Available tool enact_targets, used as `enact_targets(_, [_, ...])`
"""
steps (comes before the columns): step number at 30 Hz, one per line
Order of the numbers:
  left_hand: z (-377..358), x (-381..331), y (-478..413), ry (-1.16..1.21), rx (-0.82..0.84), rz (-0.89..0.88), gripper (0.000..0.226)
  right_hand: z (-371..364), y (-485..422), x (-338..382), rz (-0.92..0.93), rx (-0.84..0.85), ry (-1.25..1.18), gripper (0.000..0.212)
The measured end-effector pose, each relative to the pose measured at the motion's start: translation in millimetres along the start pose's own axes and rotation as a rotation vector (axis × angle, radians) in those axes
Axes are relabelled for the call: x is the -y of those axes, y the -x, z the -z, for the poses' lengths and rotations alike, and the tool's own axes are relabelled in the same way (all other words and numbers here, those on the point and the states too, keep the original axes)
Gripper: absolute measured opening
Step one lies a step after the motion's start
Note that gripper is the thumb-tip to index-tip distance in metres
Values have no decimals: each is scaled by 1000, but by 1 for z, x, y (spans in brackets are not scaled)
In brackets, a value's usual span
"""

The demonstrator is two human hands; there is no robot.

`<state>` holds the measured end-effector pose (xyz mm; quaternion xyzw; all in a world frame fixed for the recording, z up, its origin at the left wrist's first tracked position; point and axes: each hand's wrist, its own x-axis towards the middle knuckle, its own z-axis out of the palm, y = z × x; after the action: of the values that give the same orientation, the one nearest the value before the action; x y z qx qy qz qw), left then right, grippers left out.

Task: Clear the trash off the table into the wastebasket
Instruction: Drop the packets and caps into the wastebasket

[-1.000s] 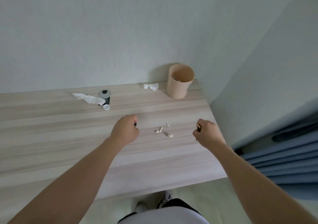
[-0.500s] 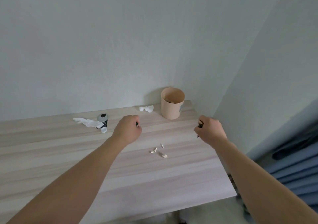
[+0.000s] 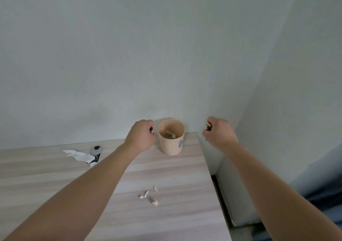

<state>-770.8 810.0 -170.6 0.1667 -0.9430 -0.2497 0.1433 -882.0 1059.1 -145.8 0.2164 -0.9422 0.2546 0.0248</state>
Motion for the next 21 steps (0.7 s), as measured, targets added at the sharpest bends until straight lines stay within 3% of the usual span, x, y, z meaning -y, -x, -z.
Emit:
enact_targets(8, [-8,-36,-49,-38,-4,51,8,4,-53,-27,45,-5,73,10])
enact_targets(21, [-63,-33,-132,-123,41,45,2,-26,-113,-66,24,78,43,15])
